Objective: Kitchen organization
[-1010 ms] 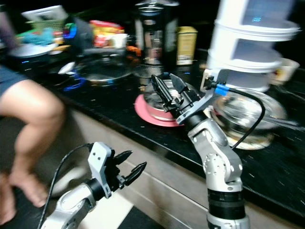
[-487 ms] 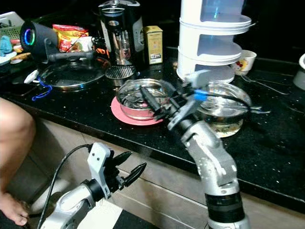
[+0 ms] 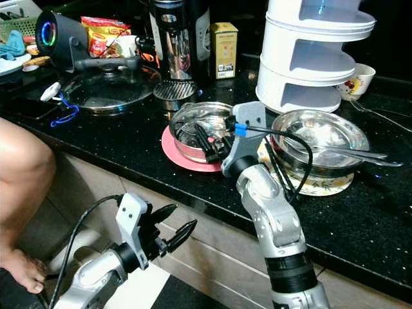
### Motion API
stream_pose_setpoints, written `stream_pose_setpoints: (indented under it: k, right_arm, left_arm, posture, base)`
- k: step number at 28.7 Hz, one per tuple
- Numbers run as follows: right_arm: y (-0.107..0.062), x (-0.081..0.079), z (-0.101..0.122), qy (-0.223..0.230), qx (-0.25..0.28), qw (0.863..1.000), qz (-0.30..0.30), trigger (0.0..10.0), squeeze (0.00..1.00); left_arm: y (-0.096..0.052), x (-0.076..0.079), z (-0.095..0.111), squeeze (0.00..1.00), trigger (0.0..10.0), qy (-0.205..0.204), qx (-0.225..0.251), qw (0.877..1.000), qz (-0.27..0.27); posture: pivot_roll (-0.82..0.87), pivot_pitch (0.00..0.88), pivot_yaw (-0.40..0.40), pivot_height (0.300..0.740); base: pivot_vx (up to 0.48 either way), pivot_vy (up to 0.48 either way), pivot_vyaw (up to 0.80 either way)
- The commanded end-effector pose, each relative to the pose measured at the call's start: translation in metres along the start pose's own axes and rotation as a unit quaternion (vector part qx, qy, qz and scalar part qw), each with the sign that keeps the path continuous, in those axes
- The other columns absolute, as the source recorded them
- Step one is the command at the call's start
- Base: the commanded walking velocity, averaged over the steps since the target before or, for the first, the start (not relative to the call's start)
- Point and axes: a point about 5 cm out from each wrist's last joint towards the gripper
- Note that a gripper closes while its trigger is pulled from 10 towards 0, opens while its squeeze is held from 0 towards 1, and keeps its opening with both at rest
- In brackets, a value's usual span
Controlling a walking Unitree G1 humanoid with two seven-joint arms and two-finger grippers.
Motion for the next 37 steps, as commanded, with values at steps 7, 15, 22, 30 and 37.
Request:
stream_pose_setpoints:
  k: [7,15,22,30,37]
  right_arm:
    - [0.001,0.006,0.001,-0.009,0.009,1.0,-0.022,10.0,0.0]
    - [-0.008,0.021,-0.003,-0.017,0.004,0.999,-0.037,10.0,0.0]
    - [-0.016,0.029,-0.014,-0.044,-0.017,0.998,-0.038,10.0,0.0]
    - [-0.029,0.025,-0.01,0.018,0.014,0.999,0.038,10.0,0.0]
    - [-0.03,0.023,-0.016,0.005,0.001,0.999,0.035,10.0,0.0]
  left_arm:
    - [-0.003,-0.001,-0.001,0.0,10.0,0.003,-0.005,1.0,-0.003]
    - [-0.003,-0.001,-0.002,0.0,10.0,-0.001,-0.006,1.0,-0.006]
    - [-0.003,-0.001,-0.002,0.0,10.0,0.0,-0.008,1.0,-0.01]
    - [-0.004,0.0,-0.003,0.0,10.0,-0.002,-0.01,1.0,-0.016]
    - [-0.004,0.0,-0.002,0.0,10.0,0.0,-0.005,1.0,-0.014]
  posture:
    - [-0.01,0.0,0.001,0.74]
    - [-0.02,0.0,0.004,0.74]
    - [-0.02,0.0,0.003,0.74]
    - [-0.03,0.0,0.007,0.74]
    - [-0.02,0.0,0.005,0.74]
  base:
    - [0.0,0.0,0.0]
    - [0.0,0.0,0.0]
    - [0.0,0.0,0.0]
    - [0.0,0.0,0.0]
    - [0.0,0.0,0.0]
Point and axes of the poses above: a point about 5 cm out from each wrist's last joint towards the gripper, its own y axis pointing out of the wrist towards the gripper, its own z axis along the axis of the wrist's last joint, x = y × z, and after that the axes turned 9 degrees about -y, right-handed
